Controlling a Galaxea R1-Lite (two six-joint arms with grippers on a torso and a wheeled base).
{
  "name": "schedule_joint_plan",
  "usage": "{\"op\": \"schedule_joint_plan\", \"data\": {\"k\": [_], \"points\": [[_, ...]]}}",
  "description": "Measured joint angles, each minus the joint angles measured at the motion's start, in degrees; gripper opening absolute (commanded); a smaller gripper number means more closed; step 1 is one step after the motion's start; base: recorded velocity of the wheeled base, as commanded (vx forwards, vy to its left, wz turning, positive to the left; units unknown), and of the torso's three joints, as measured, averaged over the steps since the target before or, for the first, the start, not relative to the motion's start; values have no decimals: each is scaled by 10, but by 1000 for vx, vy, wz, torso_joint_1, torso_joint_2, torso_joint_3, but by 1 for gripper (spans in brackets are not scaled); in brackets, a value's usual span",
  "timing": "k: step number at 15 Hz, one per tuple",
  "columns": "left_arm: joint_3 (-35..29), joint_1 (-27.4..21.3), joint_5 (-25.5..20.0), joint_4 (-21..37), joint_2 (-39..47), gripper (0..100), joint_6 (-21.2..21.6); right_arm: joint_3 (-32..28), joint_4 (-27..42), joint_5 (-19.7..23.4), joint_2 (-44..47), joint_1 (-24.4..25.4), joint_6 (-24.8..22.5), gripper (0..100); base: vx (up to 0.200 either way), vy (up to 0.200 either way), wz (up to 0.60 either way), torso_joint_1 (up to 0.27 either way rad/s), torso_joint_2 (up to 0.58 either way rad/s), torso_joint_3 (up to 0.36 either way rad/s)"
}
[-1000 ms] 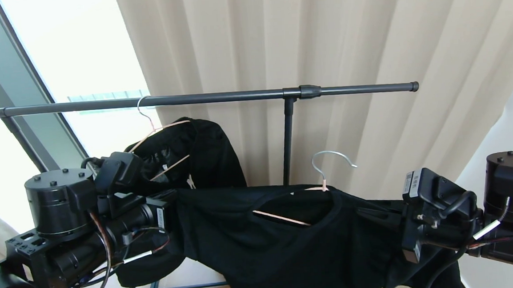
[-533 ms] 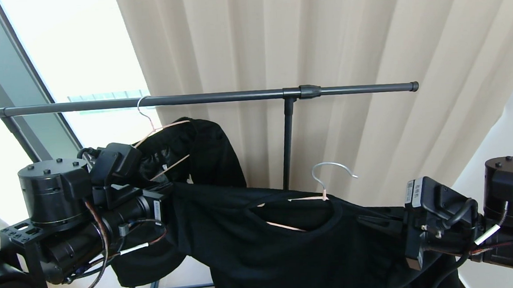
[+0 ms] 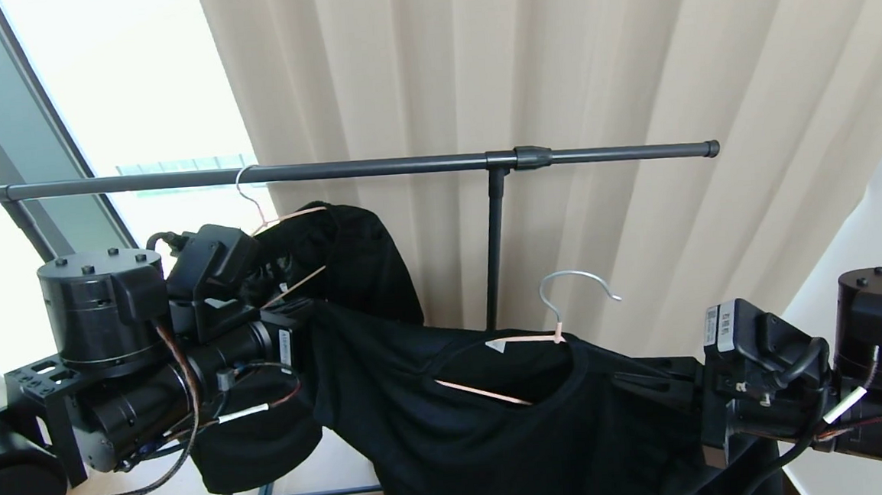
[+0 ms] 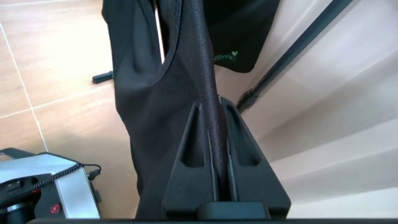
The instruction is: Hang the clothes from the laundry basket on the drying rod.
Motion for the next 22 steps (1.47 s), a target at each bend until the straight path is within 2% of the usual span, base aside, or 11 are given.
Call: {"op": "schedule_joint_plan", "data": {"k": [2, 7, 12, 15, 16, 17, 19, 21, 22], "points": [[-25, 9, 0, 29, -5, 0, 0, 3, -1, 0, -2, 0, -10, 0, 0, 0, 0, 0, 0, 0], [-54, 23, 0, 42, -6, 0, -3, 7, 0, 0, -2, 7, -16, 0, 0, 0, 0, 0, 0, 0], [-15, 15, -14, 43, -10, 0, 0, 2, 3, -7, -2, 10, -13, 0, 0, 0, 0, 0, 0, 0], [10, 6, -136, 61, -37, 0, 1, 1, 5, -8, 0, 10, -9, 0, 0, 0, 0, 0, 0, 0], [10, 7, -199, 99, -51, 0, 2, 1, 6, -5, 1, 10, -9, 0, 0, 0, 0, 0, 0, 0], [0, 10, -240, 148, -65, 0, 4, 2, 6, 15, 2, 10, -9, 0, 0, 0, 0, 0, 0, 0], [-32, 22, -325, 209, -82, 0, 12, 5, 6, 56, 4, 10, -9, 0, 0, 0, 0, 0, 0, 0], [-47, 30, -348, 219, -91, 0, 33, 6, 6, 83, 5, 8, -9, 0, 0, 0, 0, 0, 0, 0], [-50, 31, -353, 220, -94, 100, 41, 7, 6, 95, 5, 7, -9, 0, 0, 0, 0, 0, 0, 0]]}}
